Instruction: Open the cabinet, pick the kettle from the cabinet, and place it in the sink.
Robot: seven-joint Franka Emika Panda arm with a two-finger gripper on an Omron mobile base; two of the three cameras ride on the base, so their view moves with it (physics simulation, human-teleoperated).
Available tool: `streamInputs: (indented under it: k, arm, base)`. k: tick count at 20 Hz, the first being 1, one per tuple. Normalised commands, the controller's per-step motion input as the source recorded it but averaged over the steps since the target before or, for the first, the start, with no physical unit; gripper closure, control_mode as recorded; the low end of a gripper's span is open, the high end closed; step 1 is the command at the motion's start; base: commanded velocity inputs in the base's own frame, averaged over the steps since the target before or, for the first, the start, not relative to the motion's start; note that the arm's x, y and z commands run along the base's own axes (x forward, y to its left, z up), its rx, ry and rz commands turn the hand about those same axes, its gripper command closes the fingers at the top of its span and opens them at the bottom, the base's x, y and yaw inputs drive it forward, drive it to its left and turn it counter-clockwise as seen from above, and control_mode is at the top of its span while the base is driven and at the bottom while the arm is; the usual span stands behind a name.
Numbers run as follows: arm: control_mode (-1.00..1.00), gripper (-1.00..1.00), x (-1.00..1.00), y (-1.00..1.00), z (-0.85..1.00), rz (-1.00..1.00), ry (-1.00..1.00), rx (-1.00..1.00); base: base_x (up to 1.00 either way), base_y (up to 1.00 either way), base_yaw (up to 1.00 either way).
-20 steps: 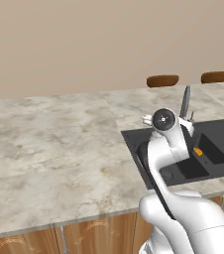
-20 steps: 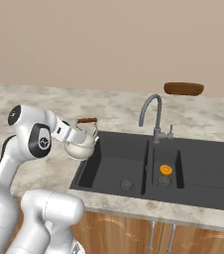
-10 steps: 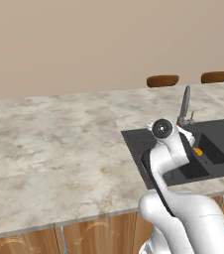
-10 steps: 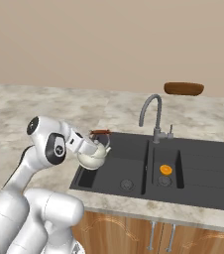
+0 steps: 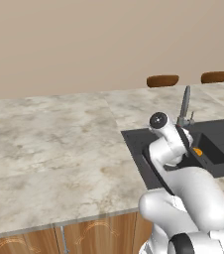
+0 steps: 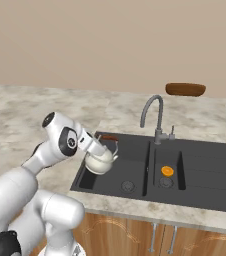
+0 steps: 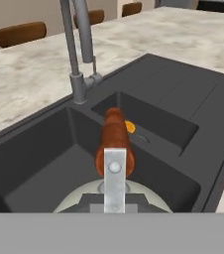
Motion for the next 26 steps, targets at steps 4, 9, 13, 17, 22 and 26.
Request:
streamInputs:
  k: [4,9,13,17,22,26]
  arm:
    - [-1.0,1.0,0.27,-0.2,-0.24,0.0,0.05,0.1]
    - [-1.0,1.0,0.27,-0.16,-0.25,0.0,0.02,0.07]
    - [-1.0,1.0,0.22,-0.1,-0.26,0.0,0.0,0.0]
    - [-1.0,1.0,0.12,-0.05,-0.29,0.02,-0.08,0.0]
    - [-1.0,1.0,0.17,-0.06,-0.21,0.02,-0.11,0.0]
    - [-1.0,1.0,0.14,-0.13,-0.12,0.04,0.0,0.0]
  base:
    - [0.0,0.0,0.0]
    - [0.0,0.0,0.0]
    - [0.0,0.0,0.0]
    - [0.0,0.0,0.0]
    - [0.0,0.0,0.0]
    - [0.0,0.0,0.0]
